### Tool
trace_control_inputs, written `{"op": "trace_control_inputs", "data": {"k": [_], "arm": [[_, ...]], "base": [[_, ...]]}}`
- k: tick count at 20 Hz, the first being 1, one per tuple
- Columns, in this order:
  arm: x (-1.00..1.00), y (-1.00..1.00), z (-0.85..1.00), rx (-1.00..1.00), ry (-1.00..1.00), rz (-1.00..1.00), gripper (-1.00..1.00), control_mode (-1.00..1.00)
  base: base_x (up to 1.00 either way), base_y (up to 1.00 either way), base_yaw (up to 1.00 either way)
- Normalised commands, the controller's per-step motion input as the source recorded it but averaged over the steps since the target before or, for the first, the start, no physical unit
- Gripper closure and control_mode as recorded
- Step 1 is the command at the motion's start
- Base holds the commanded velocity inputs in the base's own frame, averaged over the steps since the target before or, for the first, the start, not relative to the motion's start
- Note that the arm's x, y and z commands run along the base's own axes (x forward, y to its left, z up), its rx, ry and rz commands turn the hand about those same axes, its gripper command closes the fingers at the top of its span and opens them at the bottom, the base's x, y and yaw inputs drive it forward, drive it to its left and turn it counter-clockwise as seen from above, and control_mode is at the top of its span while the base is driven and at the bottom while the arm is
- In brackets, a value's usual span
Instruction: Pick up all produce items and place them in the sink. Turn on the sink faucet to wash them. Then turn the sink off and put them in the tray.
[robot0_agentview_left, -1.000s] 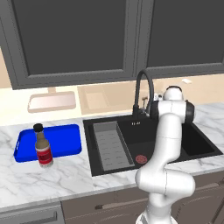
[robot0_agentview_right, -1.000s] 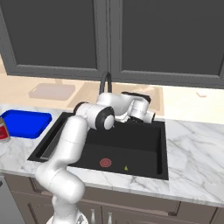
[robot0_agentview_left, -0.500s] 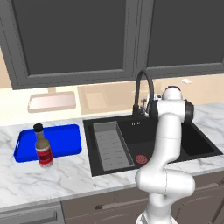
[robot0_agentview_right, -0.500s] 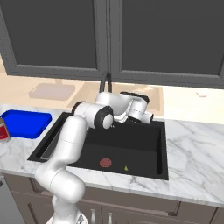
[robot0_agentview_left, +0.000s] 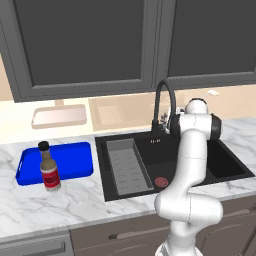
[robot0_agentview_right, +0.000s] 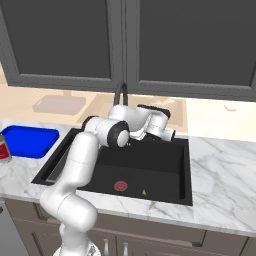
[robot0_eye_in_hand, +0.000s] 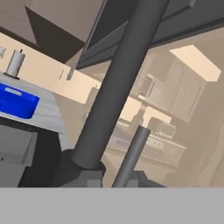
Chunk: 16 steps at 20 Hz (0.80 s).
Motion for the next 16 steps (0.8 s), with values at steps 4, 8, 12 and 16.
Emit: {"op": "trace_control_inputs", "data": {"k": [4, 8, 12, 16], "arm": [[0.02, -0.10, 0.00, 0.00, 0.00, -0.04, 1.00, -1.00], [0.00, -0.21, 0.00, 0.01, 0.00, -0.10, 1.00, -1.00], [0.00, -0.29, 0.00, 0.01, 0.00, -0.10, 1.00, -1.00], [0.07, -0.25, 0.00, 0.01, 0.00, -0.10, 1.00, -1.00]], "base": [[0.00, 0.00, 0.00], [0.00, 0.00, 0.00], [0.00, 0.00, 0.00], [0.00, 0.00, 0.00]]}}
